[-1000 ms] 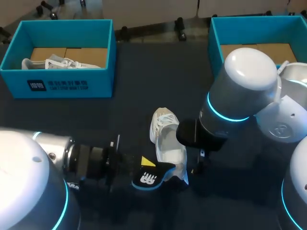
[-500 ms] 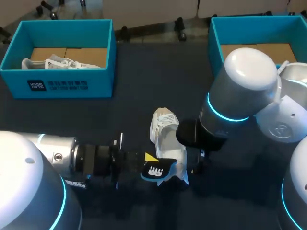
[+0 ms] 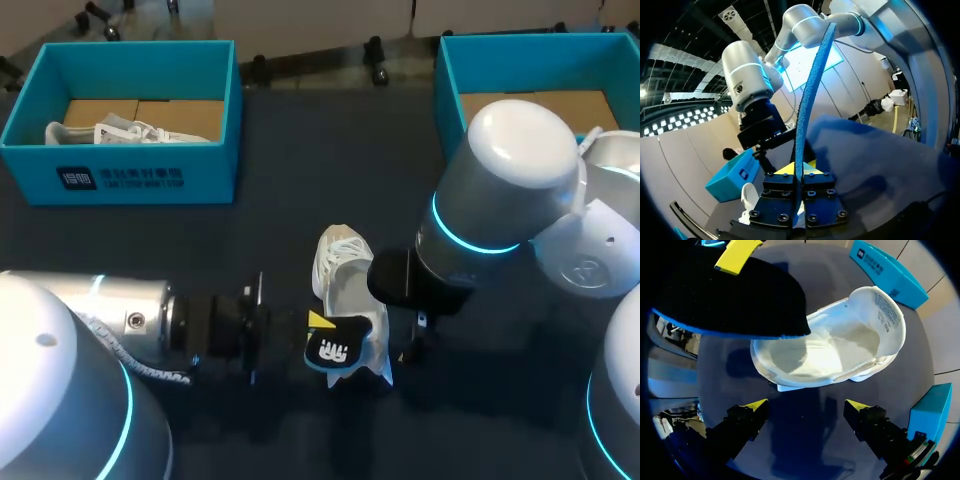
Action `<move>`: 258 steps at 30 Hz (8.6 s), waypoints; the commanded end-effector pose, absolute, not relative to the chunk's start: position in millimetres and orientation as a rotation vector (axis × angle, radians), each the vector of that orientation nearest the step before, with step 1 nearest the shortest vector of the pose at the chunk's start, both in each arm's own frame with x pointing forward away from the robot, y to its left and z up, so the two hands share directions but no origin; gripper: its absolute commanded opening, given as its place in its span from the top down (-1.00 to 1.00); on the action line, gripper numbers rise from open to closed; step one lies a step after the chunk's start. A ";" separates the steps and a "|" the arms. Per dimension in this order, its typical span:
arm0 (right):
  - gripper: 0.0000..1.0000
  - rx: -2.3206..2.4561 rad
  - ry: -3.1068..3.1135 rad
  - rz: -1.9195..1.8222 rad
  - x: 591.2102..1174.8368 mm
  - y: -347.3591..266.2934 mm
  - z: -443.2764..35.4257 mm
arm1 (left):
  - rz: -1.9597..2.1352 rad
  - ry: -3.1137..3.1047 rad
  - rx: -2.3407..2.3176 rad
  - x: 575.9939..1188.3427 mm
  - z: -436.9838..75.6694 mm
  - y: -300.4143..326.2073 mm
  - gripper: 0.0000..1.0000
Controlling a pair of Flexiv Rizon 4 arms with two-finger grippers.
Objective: Take the shoe out of the shoebox, open the shoe tongue, remove and reinsert the insole, then place the shoe into the shoebox
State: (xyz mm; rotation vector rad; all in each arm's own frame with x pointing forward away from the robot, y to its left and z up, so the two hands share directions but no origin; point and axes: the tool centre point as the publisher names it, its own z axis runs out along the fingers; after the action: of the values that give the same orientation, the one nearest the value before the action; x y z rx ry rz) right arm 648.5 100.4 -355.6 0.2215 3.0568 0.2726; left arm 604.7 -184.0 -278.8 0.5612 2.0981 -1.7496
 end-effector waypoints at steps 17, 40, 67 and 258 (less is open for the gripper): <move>-1.00 0.221 3.057 0.275 648.3 100.3 -356.9 | -1.820 2.061 0.647 589.6 -263.8 -181.4 1.00; -1.00 0.221 3.057 0.275 648.3 100.3 -356.9 | -1.832 1.983 0.684 576.0 -263.7 -208.5 1.00; -1.00 0.221 3.057 0.275 648.3 100.3 -356.9 | -1.795 1.996 0.619 590.6 -272.8 -225.0 1.00; -1.00 0.221 3.057 0.275 648.3 100.3 -356.9 | -1.606 2.018 0.614 659.8 -341.6 -244.2 1.00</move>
State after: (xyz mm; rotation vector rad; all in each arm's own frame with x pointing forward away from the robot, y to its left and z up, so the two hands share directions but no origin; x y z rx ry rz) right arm 648.5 100.4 -355.6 0.2216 3.0568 0.2725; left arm 661.0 -241.4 -337.5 0.6225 2.0384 -1.6055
